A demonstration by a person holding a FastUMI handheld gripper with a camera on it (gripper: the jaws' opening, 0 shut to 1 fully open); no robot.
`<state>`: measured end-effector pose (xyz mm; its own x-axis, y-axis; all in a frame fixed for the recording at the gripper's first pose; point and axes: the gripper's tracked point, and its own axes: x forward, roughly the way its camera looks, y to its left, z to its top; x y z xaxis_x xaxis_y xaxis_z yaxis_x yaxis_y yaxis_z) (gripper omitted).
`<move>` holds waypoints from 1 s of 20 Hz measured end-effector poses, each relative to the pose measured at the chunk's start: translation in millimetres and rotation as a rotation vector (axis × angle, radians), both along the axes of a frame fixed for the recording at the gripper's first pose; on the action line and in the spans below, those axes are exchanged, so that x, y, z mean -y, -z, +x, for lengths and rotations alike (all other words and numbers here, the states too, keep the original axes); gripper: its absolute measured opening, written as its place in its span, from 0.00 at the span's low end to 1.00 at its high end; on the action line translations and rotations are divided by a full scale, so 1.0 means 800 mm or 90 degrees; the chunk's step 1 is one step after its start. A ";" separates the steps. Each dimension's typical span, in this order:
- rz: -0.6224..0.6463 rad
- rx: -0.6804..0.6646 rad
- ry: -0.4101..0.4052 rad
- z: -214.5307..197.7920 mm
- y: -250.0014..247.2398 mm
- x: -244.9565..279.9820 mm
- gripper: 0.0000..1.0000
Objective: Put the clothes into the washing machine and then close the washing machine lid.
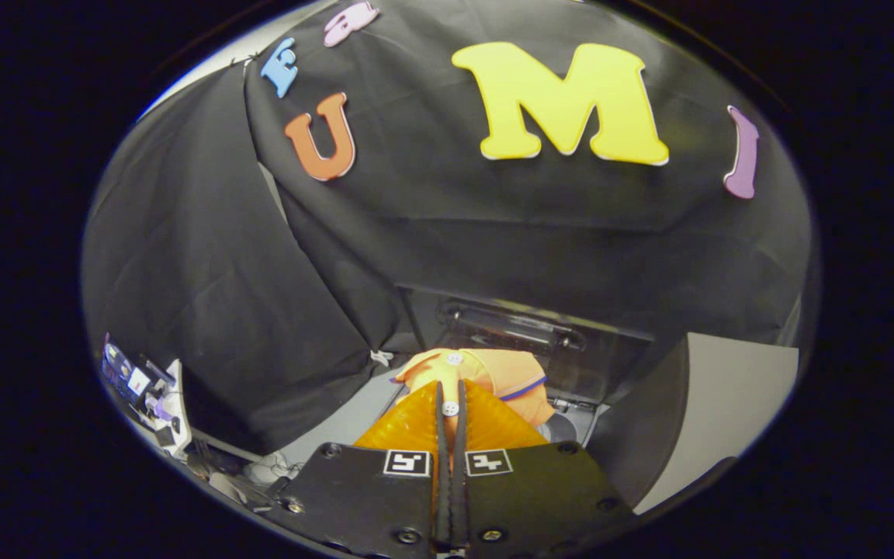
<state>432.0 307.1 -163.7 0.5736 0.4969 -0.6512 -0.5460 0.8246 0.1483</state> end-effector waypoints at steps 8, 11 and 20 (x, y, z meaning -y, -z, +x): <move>-0.073 -0.078 0.021 0.032 0.109 -0.003 0.04; -0.110 -0.104 0.023 0.039 0.148 -0.001 0.04; -0.192 -0.157 0.020 0.048 0.222 -0.011 0.04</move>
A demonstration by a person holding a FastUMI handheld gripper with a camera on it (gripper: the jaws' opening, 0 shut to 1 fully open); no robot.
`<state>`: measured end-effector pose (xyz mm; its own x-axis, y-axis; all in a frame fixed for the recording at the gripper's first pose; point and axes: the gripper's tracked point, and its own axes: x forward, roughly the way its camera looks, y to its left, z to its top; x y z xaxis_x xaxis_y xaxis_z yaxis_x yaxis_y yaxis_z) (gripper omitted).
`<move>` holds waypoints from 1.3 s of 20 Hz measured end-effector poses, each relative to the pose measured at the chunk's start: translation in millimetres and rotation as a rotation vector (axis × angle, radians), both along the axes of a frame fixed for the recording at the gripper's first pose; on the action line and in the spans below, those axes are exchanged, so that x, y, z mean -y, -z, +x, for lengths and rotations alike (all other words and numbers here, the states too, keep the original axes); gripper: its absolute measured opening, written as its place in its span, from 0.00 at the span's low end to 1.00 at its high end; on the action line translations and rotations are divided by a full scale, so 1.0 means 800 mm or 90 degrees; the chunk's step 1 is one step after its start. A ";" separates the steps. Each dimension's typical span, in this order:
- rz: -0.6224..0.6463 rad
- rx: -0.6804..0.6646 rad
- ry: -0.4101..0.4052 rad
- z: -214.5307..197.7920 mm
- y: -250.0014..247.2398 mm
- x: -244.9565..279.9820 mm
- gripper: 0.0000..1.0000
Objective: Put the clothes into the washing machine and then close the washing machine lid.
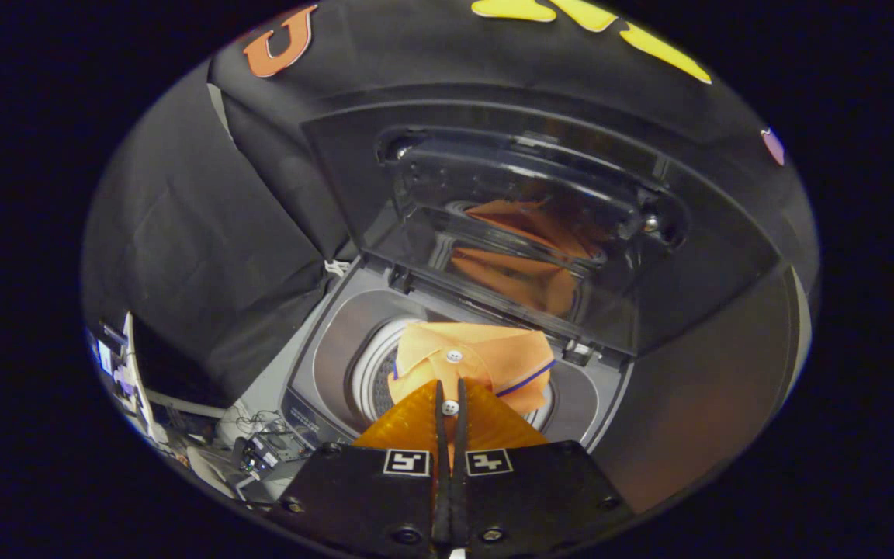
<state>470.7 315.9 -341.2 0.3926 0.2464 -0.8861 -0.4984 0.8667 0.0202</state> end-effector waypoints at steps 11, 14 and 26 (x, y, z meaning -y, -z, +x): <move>-0.024 0.000 -0.001 -0.001 0.011 -0.003 0.13; -0.034 0.022 0.002 0.005 0.004 0.004 0.52; -0.037 0.066 0.000 0.007 -0.018 0.019 0.80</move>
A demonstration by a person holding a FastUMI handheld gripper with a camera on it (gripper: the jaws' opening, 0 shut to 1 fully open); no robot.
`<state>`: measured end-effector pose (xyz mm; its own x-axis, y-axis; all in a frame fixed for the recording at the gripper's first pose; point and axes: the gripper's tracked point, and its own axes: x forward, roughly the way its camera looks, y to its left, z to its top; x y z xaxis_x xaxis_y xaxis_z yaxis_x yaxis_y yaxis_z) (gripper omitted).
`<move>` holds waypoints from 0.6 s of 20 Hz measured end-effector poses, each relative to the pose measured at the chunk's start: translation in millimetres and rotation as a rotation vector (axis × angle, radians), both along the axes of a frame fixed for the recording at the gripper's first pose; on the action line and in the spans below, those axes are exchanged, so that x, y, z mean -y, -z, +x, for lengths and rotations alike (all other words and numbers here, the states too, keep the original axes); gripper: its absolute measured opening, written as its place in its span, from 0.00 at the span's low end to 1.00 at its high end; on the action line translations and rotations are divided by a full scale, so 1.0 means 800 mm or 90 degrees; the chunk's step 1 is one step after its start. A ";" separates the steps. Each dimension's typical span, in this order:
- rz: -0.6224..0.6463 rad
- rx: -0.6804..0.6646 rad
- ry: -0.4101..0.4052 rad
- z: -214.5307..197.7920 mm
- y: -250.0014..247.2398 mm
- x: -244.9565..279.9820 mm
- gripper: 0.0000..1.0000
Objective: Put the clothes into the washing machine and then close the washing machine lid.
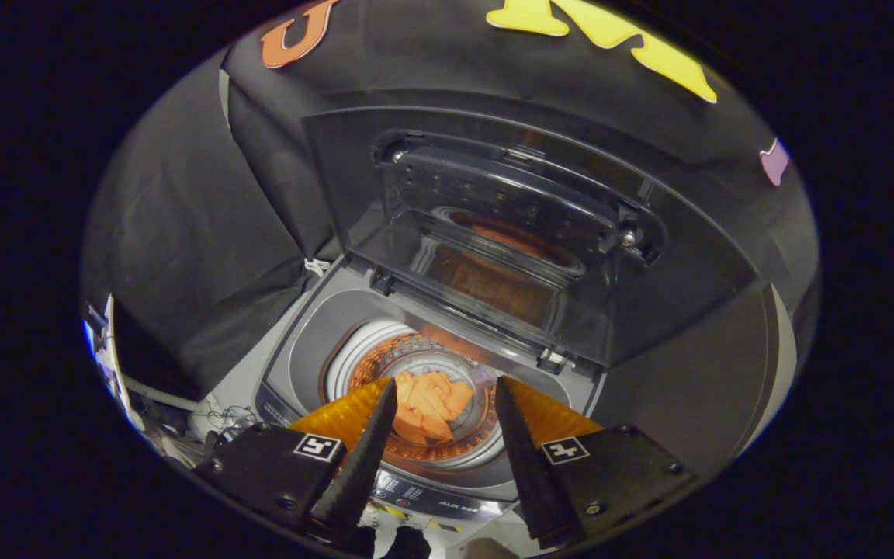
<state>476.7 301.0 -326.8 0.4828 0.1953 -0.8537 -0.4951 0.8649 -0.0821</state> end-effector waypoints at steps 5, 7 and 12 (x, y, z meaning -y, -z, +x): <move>0.013 0.009 0.006 -0.008 -0.015 0.009 0.80; 0.025 0.017 0.013 -0.007 -0.025 0.011 0.80; 0.067 0.059 0.032 -0.002 -0.073 0.016 0.80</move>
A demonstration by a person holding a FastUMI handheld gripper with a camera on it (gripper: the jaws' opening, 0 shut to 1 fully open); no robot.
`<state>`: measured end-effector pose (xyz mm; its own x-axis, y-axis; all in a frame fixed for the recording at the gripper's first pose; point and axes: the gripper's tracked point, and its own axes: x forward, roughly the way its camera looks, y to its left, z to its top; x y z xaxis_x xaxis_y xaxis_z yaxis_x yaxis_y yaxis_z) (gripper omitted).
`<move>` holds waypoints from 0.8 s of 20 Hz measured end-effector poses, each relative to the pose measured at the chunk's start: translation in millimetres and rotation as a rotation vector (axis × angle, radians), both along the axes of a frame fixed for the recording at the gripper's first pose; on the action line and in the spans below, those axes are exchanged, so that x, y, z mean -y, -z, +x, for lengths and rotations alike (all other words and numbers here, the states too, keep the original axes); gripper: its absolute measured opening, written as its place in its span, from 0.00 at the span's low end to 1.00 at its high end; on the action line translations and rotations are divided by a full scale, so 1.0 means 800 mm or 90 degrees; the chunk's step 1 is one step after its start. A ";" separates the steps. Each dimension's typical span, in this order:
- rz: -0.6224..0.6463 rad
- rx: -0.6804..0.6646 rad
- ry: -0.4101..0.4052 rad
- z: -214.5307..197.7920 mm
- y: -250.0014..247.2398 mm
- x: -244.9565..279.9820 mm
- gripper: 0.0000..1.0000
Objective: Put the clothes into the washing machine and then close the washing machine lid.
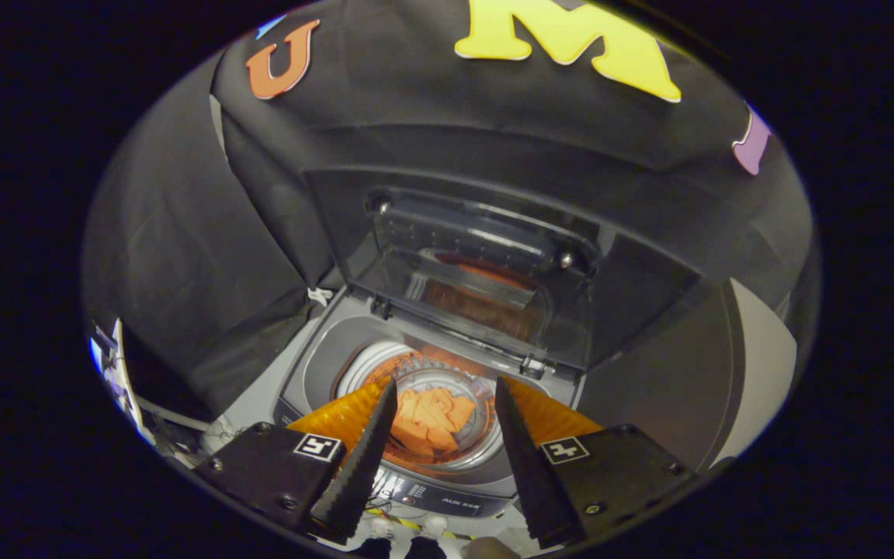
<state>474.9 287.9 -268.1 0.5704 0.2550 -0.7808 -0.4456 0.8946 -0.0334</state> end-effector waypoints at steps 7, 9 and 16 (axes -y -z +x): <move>0.078 0.070 0.031 0.008 -0.087 0.001 0.79; 0.110 0.086 0.040 0.015 -0.107 -0.006 0.79; 0.134 0.139 0.082 0.048 -0.148 -0.010 0.83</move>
